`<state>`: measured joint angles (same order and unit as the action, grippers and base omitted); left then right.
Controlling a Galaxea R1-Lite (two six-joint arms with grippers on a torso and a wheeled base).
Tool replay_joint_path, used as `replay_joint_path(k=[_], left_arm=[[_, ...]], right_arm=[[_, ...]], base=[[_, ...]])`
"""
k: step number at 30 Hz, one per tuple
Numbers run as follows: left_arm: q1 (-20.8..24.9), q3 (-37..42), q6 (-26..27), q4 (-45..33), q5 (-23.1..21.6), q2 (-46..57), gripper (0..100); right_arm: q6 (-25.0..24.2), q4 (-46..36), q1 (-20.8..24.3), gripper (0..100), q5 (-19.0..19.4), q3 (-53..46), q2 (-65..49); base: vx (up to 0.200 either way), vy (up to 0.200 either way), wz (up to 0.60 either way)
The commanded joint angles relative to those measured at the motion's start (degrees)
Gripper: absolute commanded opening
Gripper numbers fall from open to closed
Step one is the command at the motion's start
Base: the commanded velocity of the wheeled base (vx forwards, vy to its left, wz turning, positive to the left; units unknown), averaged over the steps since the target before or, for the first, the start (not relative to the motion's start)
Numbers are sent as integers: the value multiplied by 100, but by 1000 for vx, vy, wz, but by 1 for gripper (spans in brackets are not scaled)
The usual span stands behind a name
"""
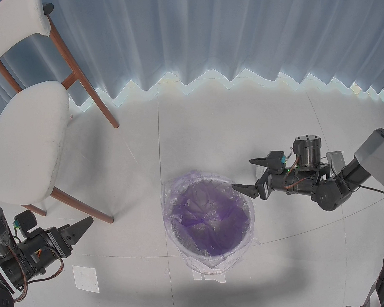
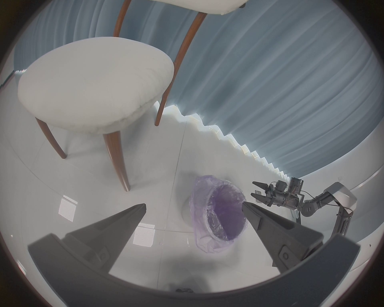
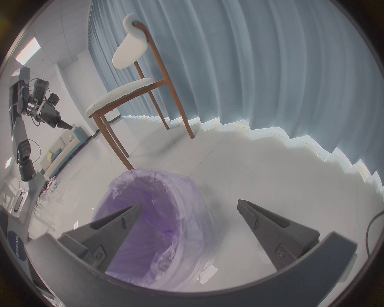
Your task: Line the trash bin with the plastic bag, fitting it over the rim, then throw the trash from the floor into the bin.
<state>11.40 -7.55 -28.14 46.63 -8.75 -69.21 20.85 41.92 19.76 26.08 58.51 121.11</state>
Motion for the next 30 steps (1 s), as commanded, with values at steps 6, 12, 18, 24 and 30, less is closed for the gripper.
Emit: replay_joint_path(k=[6, 12, 18, 24, 30], left_arm=[[451, -63, -8, -31, -12, -533, 100], [767, -72, -25, -40, -21, -858, 100], [855, -247, -16, 48, -65, -1297, 100], [864, -326, -16, 136, -65, -1719, 100], [855, -344, -25, 663, -65, -2317, 100]], right_arm=[[-722, 1354, -236, 100, -173, -1958, -1072], [-1004, 1529, -245, 100, -191, -2775, -1600], [-1118, 1538, -368, 100, -191, -3224, -1916], [-1153, 1538, -482, 100, -191, -3549, -2197], [-1171, 1538, -482, 100, -191, -3821, -2452]], base=[[0, 0, 0], [0, 0, 0], [0, 0, 0], [0, 0, 0], [0, 0, 0]])
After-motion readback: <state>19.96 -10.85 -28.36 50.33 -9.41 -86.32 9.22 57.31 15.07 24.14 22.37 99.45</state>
